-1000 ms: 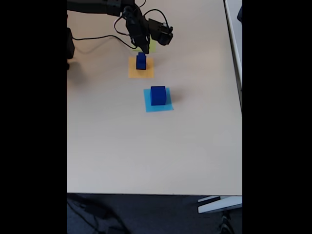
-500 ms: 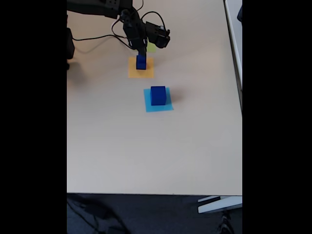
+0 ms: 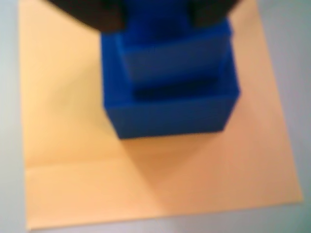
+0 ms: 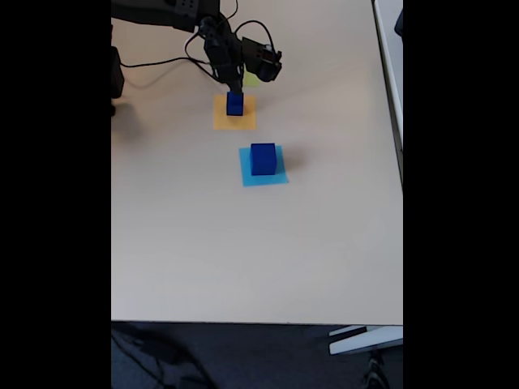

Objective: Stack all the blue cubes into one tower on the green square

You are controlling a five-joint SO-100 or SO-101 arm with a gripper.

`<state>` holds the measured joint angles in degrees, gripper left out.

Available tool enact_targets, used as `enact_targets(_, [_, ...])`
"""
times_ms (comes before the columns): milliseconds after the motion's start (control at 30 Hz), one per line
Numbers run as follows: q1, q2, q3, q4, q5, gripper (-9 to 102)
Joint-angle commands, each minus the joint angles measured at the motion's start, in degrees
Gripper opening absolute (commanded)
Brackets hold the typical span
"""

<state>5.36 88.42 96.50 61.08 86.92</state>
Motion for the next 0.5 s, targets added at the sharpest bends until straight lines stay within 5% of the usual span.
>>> enact_targets(0, [-0.35, 4.31, -0.18, -0.70, 0.44, 0])
enact_targets(467, [-0.26, 4.39, 0.44, -0.88, 0.26, 1])
